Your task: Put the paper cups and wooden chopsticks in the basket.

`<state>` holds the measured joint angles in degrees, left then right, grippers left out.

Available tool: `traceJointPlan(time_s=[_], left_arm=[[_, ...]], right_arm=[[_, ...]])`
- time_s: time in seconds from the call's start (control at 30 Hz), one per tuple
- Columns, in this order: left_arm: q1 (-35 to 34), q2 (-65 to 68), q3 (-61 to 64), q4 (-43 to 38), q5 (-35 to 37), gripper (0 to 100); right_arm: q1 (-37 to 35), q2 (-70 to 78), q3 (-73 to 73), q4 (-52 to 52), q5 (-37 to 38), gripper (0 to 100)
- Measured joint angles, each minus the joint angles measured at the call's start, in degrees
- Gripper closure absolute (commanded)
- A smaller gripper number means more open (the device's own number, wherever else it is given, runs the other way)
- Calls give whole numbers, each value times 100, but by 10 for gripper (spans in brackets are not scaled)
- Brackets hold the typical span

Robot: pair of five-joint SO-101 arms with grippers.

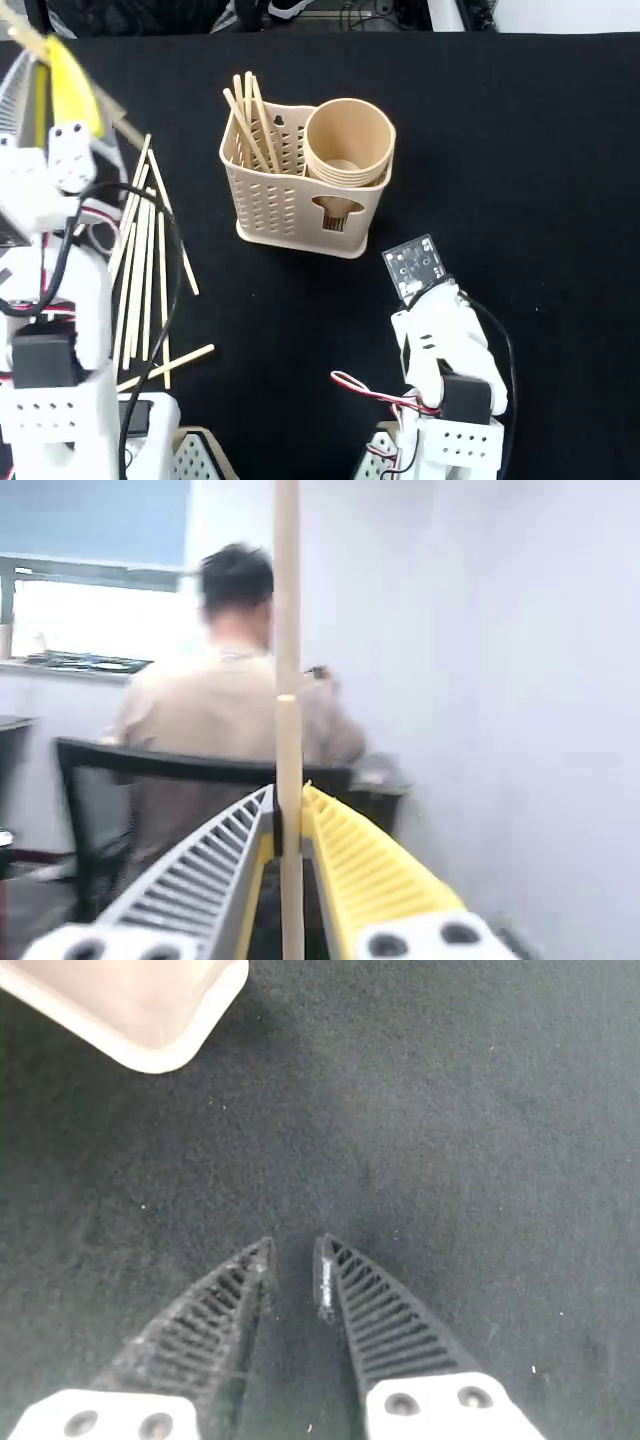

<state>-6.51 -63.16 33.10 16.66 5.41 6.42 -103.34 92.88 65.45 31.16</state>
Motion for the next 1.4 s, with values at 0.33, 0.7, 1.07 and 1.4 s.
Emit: traceJointPlan(time_s=[0.33, 0.7, 1.07, 1.4], left_arm=[[466, 1644, -1231, -26, 1468, 972], [1073, 2752, -1108, -53, 1899, 972], [1582, 2848, -343, -53, 1187, 971], [1609, 2848, -88, -62, 1178, 971]], right_arm=[[0, 0, 0, 0, 0, 917], [0, 0, 0, 0, 0, 917], [0, 0, 0, 0, 0, 917], [0, 0, 0, 0, 0, 917]])
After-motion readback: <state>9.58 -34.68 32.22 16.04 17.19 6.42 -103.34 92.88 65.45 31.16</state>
